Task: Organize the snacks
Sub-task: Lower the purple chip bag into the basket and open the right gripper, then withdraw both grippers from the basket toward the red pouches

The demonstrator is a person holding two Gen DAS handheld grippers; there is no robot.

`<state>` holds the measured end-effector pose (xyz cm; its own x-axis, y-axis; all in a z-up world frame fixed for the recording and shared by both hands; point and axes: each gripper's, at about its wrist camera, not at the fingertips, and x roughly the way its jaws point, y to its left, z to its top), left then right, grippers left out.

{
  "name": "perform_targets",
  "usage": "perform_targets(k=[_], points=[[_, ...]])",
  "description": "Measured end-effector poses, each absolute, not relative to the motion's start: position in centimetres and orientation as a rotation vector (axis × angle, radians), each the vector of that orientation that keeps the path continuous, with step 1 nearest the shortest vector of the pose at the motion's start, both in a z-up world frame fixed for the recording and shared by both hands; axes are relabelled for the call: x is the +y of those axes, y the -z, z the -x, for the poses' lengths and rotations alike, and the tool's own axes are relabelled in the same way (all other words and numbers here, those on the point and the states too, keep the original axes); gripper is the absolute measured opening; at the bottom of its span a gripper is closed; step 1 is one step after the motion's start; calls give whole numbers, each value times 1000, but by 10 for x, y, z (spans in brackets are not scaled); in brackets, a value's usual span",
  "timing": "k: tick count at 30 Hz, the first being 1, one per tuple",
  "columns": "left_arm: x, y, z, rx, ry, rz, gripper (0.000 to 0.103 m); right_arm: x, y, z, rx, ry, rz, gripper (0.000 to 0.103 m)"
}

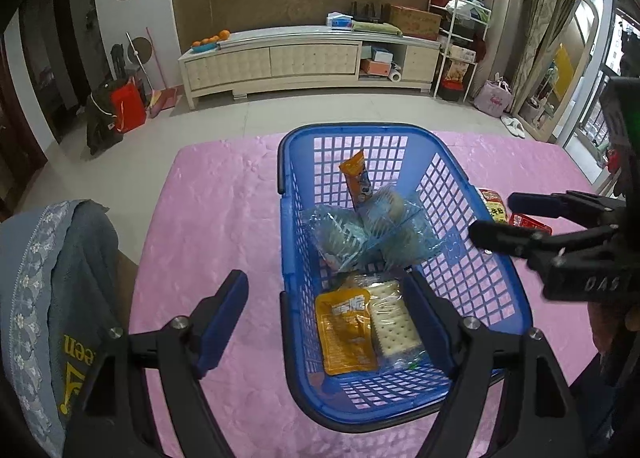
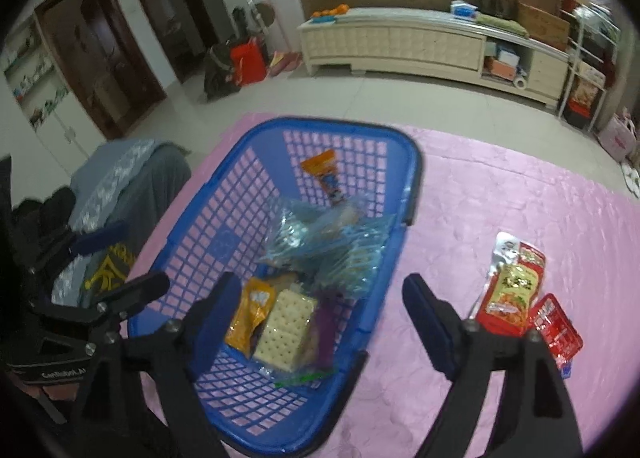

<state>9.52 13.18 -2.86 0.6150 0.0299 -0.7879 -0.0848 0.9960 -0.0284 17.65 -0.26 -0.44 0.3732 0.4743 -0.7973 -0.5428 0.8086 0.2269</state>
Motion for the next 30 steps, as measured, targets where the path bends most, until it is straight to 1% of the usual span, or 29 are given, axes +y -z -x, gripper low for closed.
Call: perform_targets(k=[5,10,13,21,30], points=[[114,24,-96,884,-20,55,82,-39,-4,-172,974,-562,9,87],[89,27,-102,901,36,55,82,-71,-10,-163,947,-466,30,88],[68,31,-108,928,49,10,82,-88,-13,-157,935,-421,41,88],[12,28,-111,927,96,-45,82,-135,-22,-152,912,-372,16,88],[-45,26,-134,937,139,-98,82,-189,-21,-155,918,-328,-3,88]])
